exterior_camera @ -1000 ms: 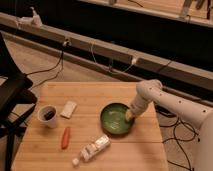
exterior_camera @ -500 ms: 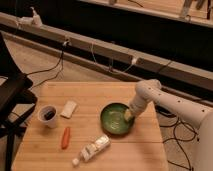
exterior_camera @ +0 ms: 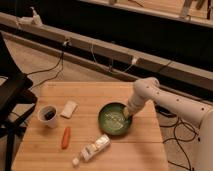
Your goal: Pick up the ceramic bowl
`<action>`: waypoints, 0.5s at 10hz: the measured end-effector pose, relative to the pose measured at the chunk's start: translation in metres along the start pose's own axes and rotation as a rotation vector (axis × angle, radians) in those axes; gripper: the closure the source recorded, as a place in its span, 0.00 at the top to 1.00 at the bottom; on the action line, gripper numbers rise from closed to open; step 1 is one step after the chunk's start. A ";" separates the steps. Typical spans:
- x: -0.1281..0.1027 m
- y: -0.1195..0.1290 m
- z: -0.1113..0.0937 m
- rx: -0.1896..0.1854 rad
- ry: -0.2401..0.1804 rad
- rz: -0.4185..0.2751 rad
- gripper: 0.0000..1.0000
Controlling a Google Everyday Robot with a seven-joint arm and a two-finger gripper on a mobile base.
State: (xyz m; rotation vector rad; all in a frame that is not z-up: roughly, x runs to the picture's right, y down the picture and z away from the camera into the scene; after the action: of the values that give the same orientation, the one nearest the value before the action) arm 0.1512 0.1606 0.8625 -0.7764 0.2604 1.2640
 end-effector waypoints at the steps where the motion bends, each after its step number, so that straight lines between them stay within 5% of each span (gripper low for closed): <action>1: -0.003 0.002 -0.005 -0.002 -0.006 0.003 0.00; 3: -0.015 0.006 -0.019 -0.012 -0.030 0.017 0.00; 5: -0.027 0.011 -0.037 -0.080 -0.075 0.026 0.00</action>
State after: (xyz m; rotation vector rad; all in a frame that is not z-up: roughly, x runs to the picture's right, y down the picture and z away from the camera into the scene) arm 0.1409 0.1170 0.8472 -0.7938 0.1601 1.3316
